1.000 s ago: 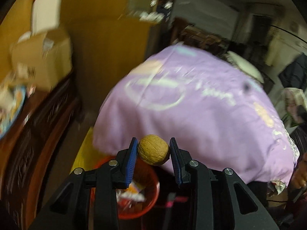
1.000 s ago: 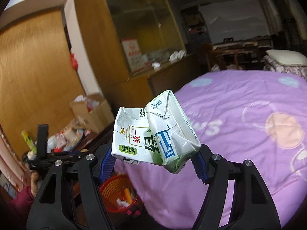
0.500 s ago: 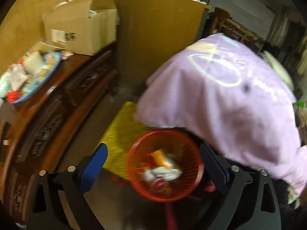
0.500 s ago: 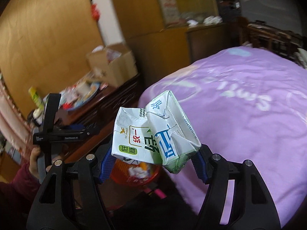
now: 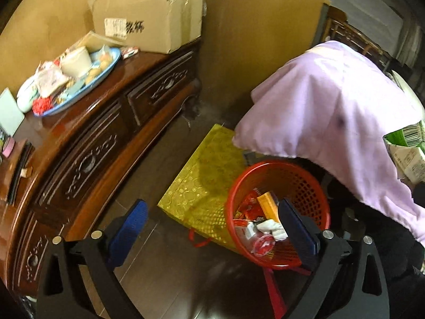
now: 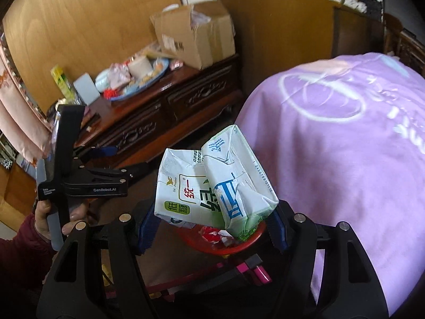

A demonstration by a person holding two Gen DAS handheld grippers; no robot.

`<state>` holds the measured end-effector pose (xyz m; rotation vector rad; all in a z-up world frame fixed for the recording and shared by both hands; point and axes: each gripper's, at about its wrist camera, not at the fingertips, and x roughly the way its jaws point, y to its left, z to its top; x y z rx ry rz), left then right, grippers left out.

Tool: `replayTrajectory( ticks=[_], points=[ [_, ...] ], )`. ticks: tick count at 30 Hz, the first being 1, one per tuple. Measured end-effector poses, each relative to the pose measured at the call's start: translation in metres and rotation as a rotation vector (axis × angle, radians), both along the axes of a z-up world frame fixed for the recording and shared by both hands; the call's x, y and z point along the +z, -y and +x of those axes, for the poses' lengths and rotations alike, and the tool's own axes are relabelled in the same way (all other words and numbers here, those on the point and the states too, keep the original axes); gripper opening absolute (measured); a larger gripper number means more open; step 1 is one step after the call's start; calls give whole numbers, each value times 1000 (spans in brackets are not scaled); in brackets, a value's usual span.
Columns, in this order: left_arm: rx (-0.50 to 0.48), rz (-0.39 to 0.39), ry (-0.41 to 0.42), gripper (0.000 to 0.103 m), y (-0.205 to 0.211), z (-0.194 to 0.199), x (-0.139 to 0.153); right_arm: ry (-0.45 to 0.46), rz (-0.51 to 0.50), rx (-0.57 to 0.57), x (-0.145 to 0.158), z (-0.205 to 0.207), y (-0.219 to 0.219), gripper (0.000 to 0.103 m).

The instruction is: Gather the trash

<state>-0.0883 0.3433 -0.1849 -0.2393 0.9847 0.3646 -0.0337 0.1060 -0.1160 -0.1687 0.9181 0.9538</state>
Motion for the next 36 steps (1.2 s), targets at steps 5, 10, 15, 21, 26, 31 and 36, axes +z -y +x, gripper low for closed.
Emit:
replayTrajectory(
  ticks=[5, 10, 15, 21, 26, 31, 36],
  points=[
    [31, -27, -32, 97, -14, 1, -21, 7, -60, 23, -21, 11, -28, 74],
    [24, -8, -49, 97, -14, 2, -26, -29, -94, -12, -38, 21, -34, 80],
    [0, 28, -26, 97, -6, -1, -13, -30, -71, -58, -33, 19, -17, 80],
    [-52, 109, -23, 97, 18, -10, 11, -24, -90, -106, -23, 5, 1, 81],
    [-82, 145, -32, 97, 39, -23, 26, -21, -46, -146, -7, -7, 25, 89],
    [-93, 177, -1, 97, 55, -28, 39, -15, -25, -155, -1, -24, 41, 89],
    [-112, 195, 31, 97, 71, -22, 47, -6, -47, -170, -3, -35, 47, 89]
  ],
)
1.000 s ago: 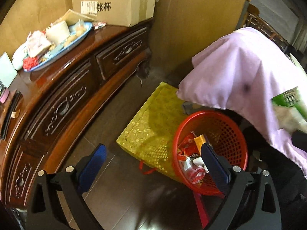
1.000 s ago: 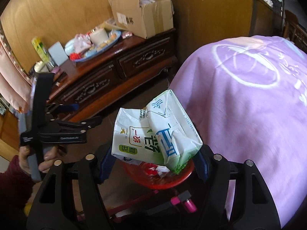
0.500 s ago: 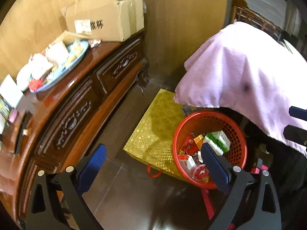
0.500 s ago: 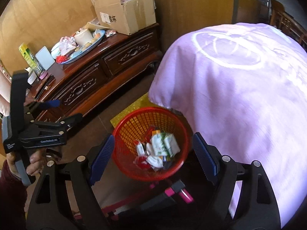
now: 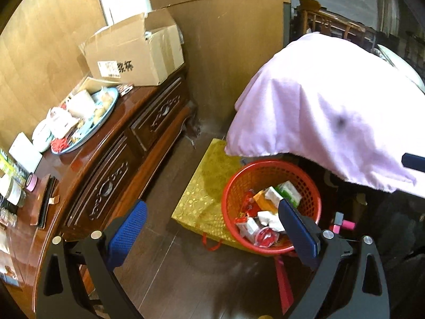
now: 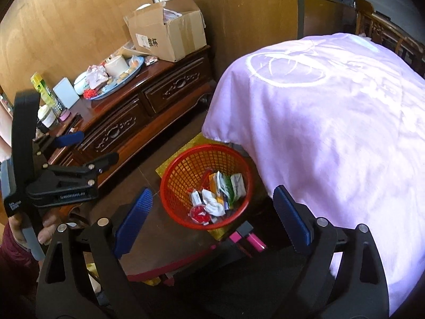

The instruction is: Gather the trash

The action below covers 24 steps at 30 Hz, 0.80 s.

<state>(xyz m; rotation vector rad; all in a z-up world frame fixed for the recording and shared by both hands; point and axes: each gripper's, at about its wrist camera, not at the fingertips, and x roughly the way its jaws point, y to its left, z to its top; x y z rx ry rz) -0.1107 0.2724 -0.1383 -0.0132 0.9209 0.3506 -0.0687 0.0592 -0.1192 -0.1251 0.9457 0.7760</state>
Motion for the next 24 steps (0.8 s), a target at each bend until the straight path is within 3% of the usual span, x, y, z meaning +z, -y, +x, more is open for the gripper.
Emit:
replayTrajectory(
  ticks=[24],
  points=[
    [-24, 3, -59, 97, 17, 12, -27, -81, -100, -7, -23, 5, -6, 89]
  ],
)
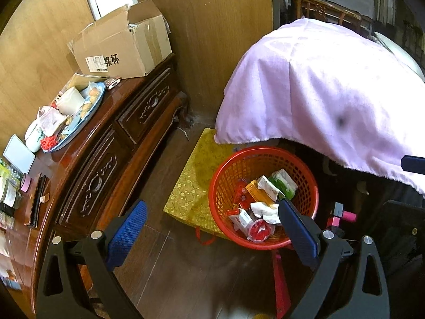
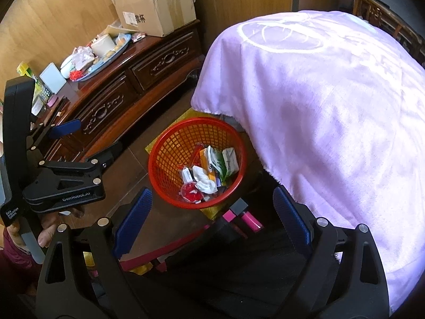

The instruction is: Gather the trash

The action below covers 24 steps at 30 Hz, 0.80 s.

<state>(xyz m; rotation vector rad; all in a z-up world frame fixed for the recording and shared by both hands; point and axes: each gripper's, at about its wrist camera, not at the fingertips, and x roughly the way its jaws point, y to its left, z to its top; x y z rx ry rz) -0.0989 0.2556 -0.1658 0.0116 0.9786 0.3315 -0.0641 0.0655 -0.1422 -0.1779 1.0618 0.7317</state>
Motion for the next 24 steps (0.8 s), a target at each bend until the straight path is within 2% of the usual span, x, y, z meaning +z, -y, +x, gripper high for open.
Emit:
replayTrajectory(
  ticks=[24],
  points=[
    [-7, -5, -3, 97, 1, 1, 0, 7, 0, -16, 0, -1, 4, 89]
  ],
)
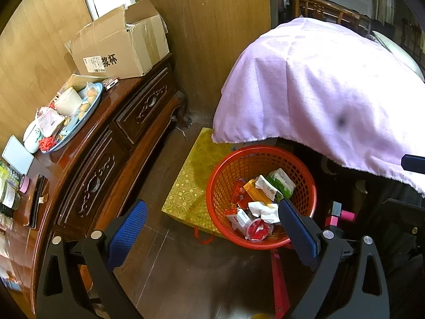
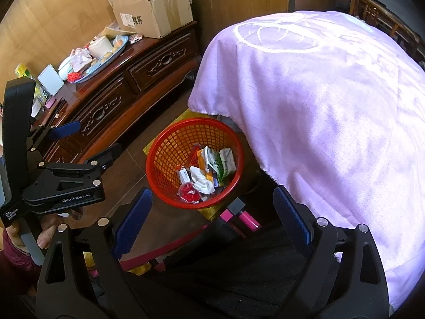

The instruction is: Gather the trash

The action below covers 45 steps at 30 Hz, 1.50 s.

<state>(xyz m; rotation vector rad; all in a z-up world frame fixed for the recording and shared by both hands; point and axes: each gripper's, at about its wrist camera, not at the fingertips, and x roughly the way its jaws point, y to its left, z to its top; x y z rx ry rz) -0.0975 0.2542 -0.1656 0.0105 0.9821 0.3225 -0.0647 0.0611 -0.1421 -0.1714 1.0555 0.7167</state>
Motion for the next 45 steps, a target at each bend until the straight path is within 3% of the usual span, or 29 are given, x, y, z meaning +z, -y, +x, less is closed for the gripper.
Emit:
replayTrajectory(
  ticks=[45],
  points=[
    [-10, 7, -4, 97, 4, 2, -1, 3, -2, -5, 0, 3, 2, 89]
  ],
)
